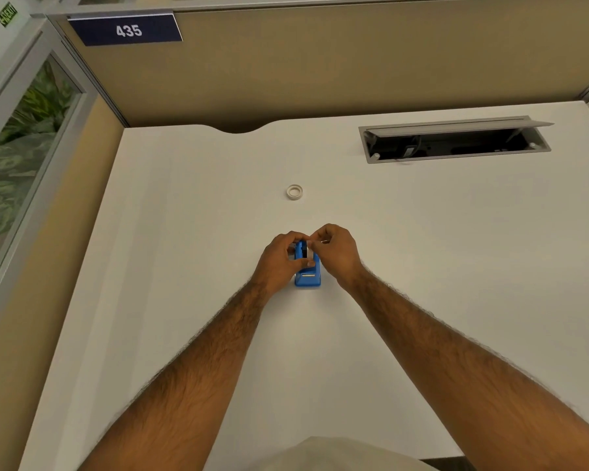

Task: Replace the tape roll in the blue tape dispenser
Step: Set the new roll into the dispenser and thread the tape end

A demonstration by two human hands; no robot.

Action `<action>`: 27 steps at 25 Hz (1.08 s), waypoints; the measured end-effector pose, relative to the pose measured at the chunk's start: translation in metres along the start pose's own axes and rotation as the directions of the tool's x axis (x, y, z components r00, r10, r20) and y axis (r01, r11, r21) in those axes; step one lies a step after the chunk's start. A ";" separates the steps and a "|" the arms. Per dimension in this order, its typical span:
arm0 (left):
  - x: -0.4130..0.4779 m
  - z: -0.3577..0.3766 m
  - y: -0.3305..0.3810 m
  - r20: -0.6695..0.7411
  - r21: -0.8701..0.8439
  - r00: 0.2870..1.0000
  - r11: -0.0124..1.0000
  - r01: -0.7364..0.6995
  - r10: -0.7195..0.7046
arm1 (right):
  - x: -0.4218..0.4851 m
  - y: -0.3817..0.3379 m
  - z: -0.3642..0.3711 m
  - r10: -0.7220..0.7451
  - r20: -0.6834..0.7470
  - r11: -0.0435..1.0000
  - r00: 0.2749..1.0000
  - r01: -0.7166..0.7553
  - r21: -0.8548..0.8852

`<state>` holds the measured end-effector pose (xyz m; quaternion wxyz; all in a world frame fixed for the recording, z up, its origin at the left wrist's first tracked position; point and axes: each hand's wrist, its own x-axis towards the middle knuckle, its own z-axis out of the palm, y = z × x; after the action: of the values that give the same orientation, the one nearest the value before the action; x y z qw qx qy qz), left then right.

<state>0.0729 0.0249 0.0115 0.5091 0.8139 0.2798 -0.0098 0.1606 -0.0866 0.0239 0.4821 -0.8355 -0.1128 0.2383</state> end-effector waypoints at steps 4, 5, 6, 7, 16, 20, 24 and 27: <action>0.000 0.001 -0.001 -0.008 -0.010 1.000 1.000 0.011 -0.011 | 0.006 -0.009 0.001 0.013 0.004 0.999 1.000 -0.013 -0.045; 0.000 0.001 -0.001 -0.008 -0.012 1.000 1.000 0.015 -0.015 | 0.006 -0.011 0.001 0.026 0.012 0.999 1.000 -0.026 -0.041; -0.001 0.001 0.000 -0.007 -0.012 1.000 1.000 0.018 -0.018 | 0.007 -0.011 0.000 0.035 0.019 0.999 0.999 -0.034 -0.037; -0.001 0.000 0.001 -0.007 -0.008 1.000 1.000 0.018 -0.018 | 0.006 -0.010 0.000 0.031 0.025 0.999 0.999 -0.030 -0.037; 0.001 0.000 0.000 -0.004 0.056 0.999 0.998 -0.037 0.038 | -0.014 0.007 -0.009 -0.043 0.112 0.998 0.993 0.048 -0.049; 0.000 -0.002 0.001 0.019 0.058 0.999 0.998 -0.037 0.036 | -0.013 0.006 -0.009 -0.038 0.100 0.999 0.994 0.041 -0.030; 0.001 0.000 0.001 -0.001 0.053 1.000 0.998 -0.025 0.025 | -0.011 0.004 -0.008 -0.044 0.098 0.997 0.994 0.049 -0.057; 0.001 -0.001 0.000 -0.004 0.036 1.000 0.999 -0.017 0.017 | -0.004 0.000 -0.010 -0.075 0.091 0.992 0.993 0.083 -0.094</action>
<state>0.0736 0.0259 0.0118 0.4937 0.8254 0.2738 -0.0086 0.1622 -0.0954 0.0293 0.4443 -0.8417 -0.1783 0.2496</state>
